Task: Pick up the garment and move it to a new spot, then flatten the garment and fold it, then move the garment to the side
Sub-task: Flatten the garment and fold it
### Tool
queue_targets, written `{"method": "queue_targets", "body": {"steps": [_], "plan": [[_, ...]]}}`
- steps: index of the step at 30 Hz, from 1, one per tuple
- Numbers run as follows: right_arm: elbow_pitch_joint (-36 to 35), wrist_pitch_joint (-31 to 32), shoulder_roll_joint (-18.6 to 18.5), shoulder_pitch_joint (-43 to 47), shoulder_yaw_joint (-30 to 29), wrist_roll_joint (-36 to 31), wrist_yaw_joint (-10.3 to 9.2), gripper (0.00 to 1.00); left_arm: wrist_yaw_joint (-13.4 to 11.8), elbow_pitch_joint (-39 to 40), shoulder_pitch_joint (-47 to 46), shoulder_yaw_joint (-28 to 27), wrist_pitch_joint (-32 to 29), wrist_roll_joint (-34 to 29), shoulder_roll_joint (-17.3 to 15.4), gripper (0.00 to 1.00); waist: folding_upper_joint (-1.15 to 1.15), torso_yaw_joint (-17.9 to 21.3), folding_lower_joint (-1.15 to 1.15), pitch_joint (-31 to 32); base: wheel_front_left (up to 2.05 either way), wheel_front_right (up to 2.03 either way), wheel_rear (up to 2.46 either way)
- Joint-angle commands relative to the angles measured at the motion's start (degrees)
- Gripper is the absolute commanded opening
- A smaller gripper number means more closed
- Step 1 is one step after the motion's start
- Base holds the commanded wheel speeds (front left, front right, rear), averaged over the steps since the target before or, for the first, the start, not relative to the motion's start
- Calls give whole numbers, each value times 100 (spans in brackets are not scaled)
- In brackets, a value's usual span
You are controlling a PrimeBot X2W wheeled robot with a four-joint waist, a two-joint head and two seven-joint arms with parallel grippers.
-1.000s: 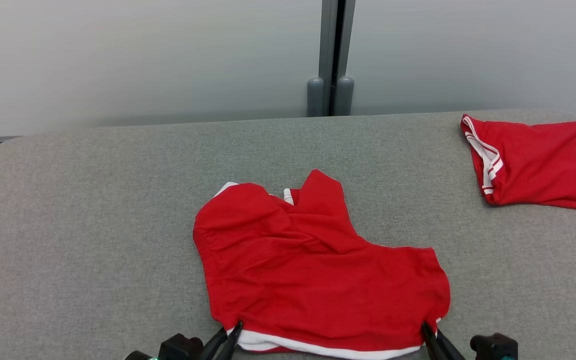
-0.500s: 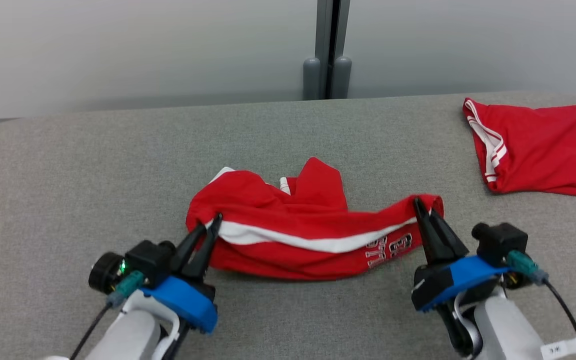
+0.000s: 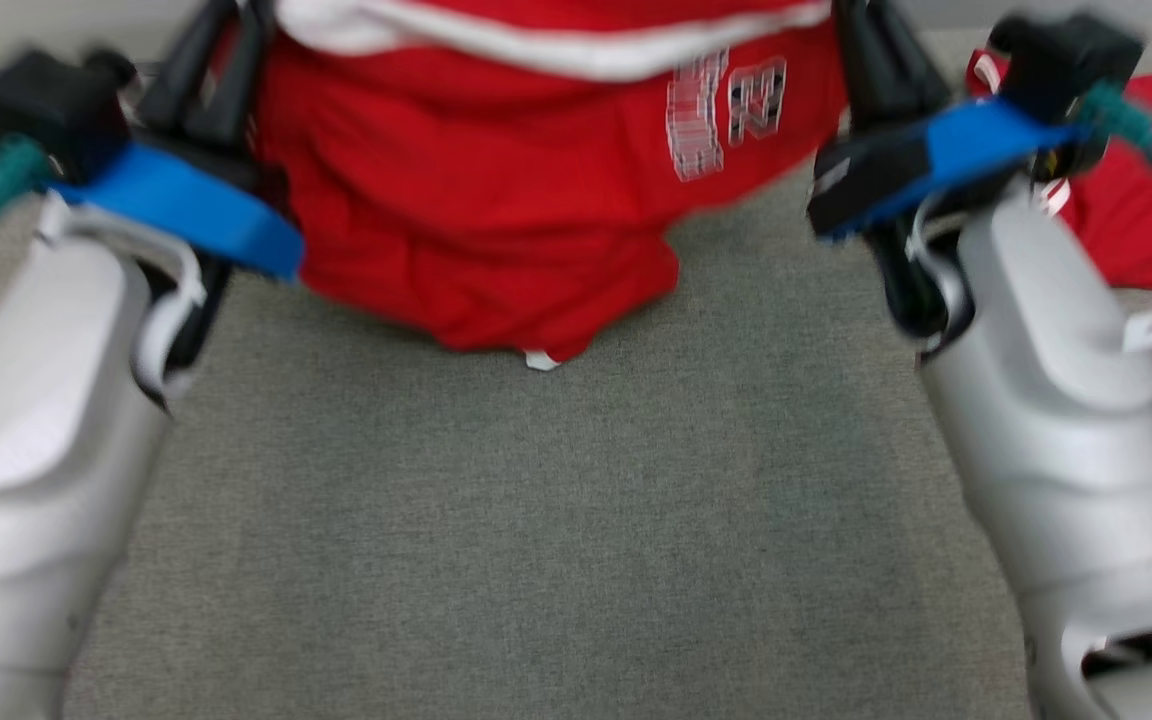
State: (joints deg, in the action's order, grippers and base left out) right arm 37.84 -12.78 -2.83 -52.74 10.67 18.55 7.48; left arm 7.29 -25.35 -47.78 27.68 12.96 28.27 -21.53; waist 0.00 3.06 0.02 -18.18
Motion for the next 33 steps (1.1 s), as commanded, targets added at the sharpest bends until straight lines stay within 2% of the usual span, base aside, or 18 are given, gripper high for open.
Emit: {"method": "queue_targets", "body": {"steps": [1, 10, 14, 17, 21, 26, 33], "plan": [[195, -48, -13, -465, -32, 142, 3, 0, 18, -60, -411, -9, -47, 68, -78, 0, 0, -90, -2, -240, 0, 0, 0], [1337, -216, -12, -2850, -127, 617, 3, 0, 23, -359, -2564, 340, -116, 640, -386, 0, 0, 115, -2, -744, 0, 0, 0], [1743, -236, -10, -3510, -145, 783, 3, 0, 24, -604, -3258, 572, -41, 885, -363, 0, 0, 140, -2, -789, 0, 0, 0], [1733, -241, -7, -3719, -127, 820, 3, 0, 24, -657, -3544, 741, 53, 1081, -297, 0, 0, 100, -2, -861, 0, 0, 0], [1720, -241, -9, -3471, -4, 805, 3, 0, 24, -708, -3341, 1008, 147, 1300, -335, 0, 0, 32, -2, -1008, 0, 0, 0], [1645, -241, -13, -2700, -61, 670, 3, 0, 24, -771, -2598, 1186, 224, 1524, -314, 0, 0, -48, -2, -1066, 0, 0, 0], [1175, -242, -14, -1121, -178, 435, 3, 0, 24, -117, -952, 690, 227, 1305, -156, 0, 0, -130, -2, -874, 0, 0, 0]]}}
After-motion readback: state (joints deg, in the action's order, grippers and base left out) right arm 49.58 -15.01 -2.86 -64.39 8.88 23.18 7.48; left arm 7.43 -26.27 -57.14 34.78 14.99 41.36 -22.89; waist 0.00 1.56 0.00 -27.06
